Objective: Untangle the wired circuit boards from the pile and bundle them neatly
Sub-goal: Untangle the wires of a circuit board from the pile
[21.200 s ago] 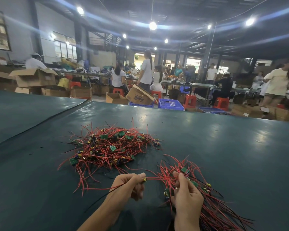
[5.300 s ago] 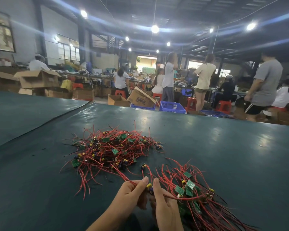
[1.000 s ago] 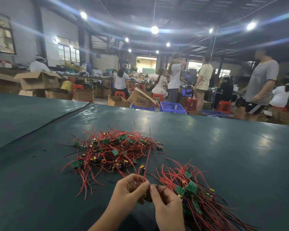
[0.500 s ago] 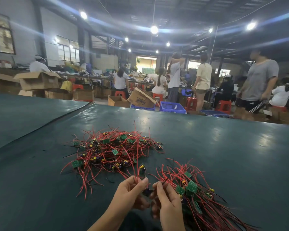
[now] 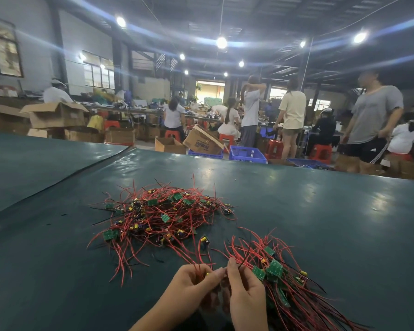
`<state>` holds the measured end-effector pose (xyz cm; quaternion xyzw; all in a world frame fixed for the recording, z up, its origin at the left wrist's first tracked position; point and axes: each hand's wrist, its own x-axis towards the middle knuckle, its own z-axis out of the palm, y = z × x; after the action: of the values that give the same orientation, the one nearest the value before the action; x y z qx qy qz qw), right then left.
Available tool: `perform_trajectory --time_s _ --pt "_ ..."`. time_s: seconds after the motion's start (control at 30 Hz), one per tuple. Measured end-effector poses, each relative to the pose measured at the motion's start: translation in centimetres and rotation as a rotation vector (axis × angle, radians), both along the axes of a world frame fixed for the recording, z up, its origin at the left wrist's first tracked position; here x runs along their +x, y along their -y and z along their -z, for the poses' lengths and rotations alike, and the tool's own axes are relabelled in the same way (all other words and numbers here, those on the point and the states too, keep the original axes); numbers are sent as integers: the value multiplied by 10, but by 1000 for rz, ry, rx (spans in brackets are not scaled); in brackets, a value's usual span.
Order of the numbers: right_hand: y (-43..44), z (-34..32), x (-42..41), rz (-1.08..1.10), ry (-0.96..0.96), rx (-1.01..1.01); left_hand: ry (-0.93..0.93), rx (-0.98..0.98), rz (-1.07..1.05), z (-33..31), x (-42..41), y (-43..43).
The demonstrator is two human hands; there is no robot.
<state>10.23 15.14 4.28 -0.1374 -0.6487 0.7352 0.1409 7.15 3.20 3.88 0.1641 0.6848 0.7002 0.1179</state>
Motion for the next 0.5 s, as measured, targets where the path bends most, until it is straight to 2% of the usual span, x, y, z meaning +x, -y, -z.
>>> perform_trajectory --time_s 0.3,0.37,0.5 --pt "4 6 -3 -30 -8 139 -153 -10 -179 5 -2 -2" --pt "1 8 -5 -12 -7 106 -177 -20 -180 7 -2 -3" --pt "-12 9 -12 73 22 -98 -183 3 -170 5 -2 -3"
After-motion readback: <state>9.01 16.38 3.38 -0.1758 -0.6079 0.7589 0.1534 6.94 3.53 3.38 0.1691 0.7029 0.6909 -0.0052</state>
